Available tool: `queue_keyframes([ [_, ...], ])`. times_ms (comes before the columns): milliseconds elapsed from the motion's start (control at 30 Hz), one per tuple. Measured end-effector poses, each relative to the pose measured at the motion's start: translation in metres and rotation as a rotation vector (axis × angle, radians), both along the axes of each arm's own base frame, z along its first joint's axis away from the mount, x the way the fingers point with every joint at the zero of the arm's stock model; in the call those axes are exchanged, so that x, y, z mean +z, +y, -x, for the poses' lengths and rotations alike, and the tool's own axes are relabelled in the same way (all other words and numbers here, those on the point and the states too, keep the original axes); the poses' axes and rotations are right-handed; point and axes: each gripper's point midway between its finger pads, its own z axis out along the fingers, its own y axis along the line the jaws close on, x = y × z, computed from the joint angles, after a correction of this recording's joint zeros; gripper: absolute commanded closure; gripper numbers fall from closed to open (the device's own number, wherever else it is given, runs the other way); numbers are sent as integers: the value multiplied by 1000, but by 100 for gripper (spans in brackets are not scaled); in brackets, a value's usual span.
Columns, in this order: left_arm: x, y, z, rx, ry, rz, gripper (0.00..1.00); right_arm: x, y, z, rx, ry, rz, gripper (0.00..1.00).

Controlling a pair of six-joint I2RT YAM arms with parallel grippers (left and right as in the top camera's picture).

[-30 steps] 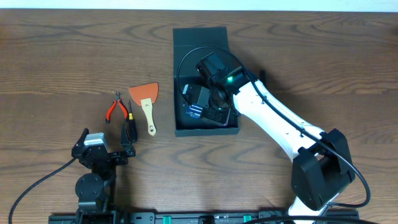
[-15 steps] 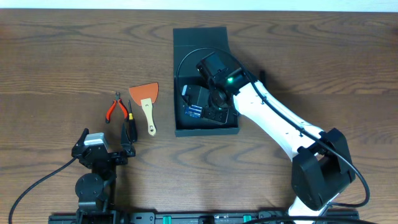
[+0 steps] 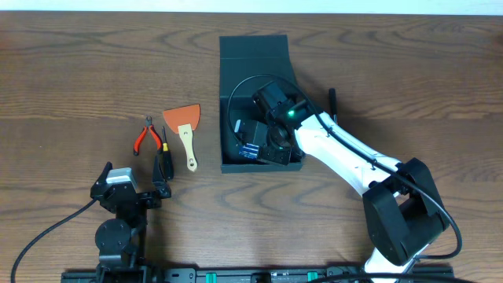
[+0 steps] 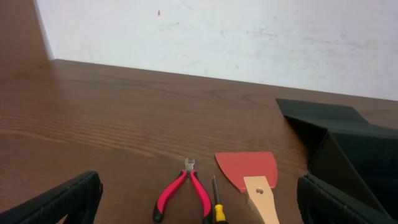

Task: Pack container
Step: 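Lower the case into the black box and open the right gripper, then withdraw the right gripper and move it over the red hammer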

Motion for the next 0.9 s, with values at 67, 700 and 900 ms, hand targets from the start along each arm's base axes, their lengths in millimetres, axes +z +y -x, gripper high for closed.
queue_keyframes([
  [67, 0, 0, 0, 0, 0, 0, 1, -2, -1, 1, 0, 2, 1, 44],
  [700, 0, 0, 0, 0, 0, 0, 1, 2, 11, -17, -73, -55, -61, 25],
  [900, 0, 0, 0, 0, 0, 0, 1, 14, 13, -31, -207, -79, -77, 32],
])
